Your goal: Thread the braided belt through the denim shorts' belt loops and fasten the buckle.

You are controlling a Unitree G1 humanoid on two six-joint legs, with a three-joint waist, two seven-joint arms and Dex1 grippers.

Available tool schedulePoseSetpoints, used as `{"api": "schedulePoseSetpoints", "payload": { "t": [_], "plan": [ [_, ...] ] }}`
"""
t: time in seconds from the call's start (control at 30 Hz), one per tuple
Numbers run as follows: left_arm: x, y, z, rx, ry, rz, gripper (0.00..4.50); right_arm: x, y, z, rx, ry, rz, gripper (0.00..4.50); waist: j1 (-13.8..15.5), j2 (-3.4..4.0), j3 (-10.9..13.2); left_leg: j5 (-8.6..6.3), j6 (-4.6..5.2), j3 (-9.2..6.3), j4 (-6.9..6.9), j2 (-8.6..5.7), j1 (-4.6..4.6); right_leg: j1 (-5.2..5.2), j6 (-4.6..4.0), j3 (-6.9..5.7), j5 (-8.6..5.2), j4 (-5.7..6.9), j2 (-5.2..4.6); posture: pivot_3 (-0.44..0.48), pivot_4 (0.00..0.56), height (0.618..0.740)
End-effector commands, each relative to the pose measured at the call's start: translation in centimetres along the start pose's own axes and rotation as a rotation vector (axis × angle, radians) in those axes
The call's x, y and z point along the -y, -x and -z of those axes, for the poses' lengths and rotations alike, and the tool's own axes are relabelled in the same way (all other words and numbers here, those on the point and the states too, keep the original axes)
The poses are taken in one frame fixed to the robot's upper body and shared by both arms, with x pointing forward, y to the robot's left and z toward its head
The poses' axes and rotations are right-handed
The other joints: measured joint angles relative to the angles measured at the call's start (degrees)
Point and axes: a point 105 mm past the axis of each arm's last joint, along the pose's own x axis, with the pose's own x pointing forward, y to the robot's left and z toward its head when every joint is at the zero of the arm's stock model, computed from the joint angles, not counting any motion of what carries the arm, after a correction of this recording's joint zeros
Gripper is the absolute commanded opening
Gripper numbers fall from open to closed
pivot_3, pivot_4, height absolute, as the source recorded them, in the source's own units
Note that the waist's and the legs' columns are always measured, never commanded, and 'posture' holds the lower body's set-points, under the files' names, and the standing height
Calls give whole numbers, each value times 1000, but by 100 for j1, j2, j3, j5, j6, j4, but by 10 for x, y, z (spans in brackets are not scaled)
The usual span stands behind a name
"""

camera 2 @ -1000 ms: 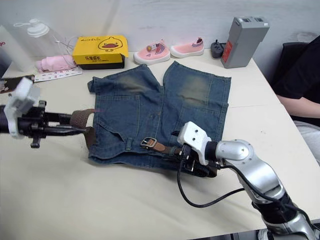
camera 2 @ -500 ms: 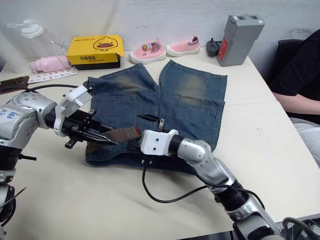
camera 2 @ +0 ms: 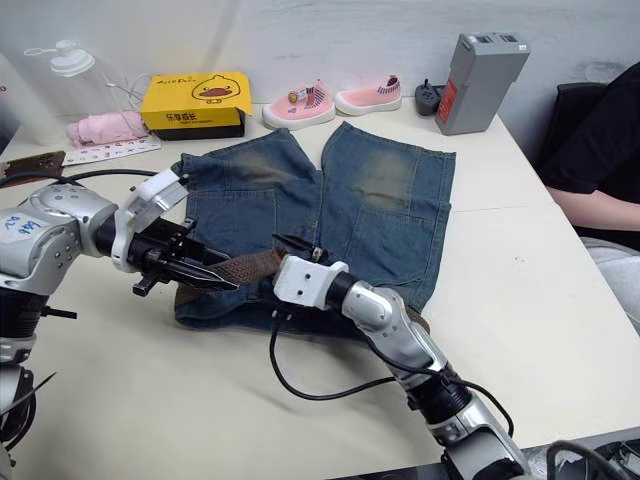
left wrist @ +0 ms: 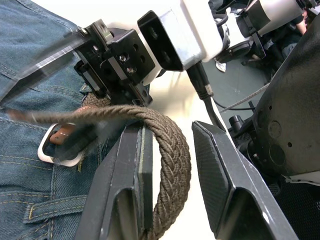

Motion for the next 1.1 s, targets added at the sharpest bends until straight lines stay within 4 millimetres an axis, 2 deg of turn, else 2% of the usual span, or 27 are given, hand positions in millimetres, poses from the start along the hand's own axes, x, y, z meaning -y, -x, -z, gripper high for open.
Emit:
{"api": "schedulePoseSetpoints", "payload": {
  "t": [0.03,0.07,0.2,0.33,0.47,0.5,0.63,0.77,0.83,0.9,0.93,0.97,1.03,1.1],
  "plan": [
    [5,9,-5,38,-6,26,1456,14,5,-17,58,30,65,580,0,0,0,0,0,0,0,0,0,0,0,0,0,0,0,0,150,698],
    [3,10,-4,39,0,12,1456,15,7,-18,62,32,69,153,0,0,0,0,0,0,0,0,0,0,0,0,0,0,0,0,150,698],
    [-4,14,3,37,46,-34,1456,14,10,-20,65,45,58,64,0,0,0,0,0,0,0,0,0,-1,-1,1,0,1,0,0,150,698],
    [-10,18,3,72,82,-76,2631,12,9,-21,60,49,45,0,-1,0,0,0,0,1,1,0,1,-1,-1,1,0,3,0,0,150,698],
    [-15,32,-1,87,51,-177,4335,15,5,-13,-11,38,44,0,-2,0,0,0,0,1,2,0,0,-1,-1,1,0,3,0,0,150,698],
    [-17,39,-7,116,55,-211,4479,17,3,-10,-40,19,50,0,-2,0,0,0,0,1,3,0,1,-1,-1,1,0,4,0,0,150,698],
    [-12,67,-23,220,55,-335,4479,16,0,8,-193,-70,39,0,-18,-1,0,0,0,0,3,0,1,-1,-1,1,0,5,0,0,150,698],
    [0,90,-30,328,63,-449,4479,8,2,10,-273,-82,-23,0,-53,-1,0,0,0,-1,1,0,0,-3,-1,2,0,7,0,0,150,698],
    [20,79,-39,421,97,-383,4479,5,3,11,-311,-69,-53,0,-110,0,0,0,1,-1,0,0,1,-3,-1,4,0,6,-1,0,150,698],
    [48,46,-41,481,149,-204,4479,5,5,10,-336,-51,-60,0,-128,-3,-2,0,1,-4,-1,0,0,-2,-1,6,0,7,-1,0,150,698],
    [60,27,-37,508,180,-133,4479,6,6,9,-349,-43,-55,0,-125,-7,-4,-1,1,-7,0,0,0,-2,-1,9,0,8,-3,0,150,698],
    [67,15,-35,535,209,-96,4479,7,7,9,-360,-38,-53,0,-127,-11,-7,-1,2,-15,2,-1,-4,0,-1,15,0,10,-4,0,150,698],
    [76,-6,-23,623,329,-84,4479,9,8,9,-383,-8,-42,0,-132,-13,-8,-7,12,-74,2,5,14,10,-1,104,0,16,-17,0,150,698],
    [75,-12,-9,748,498,-135,4479,11,9,9,-401,10,-32,0,-161,-16,-10,-7,12,-74,5,7,15,9,0,121,0,14,-11,0,150,698]
  ]
}}
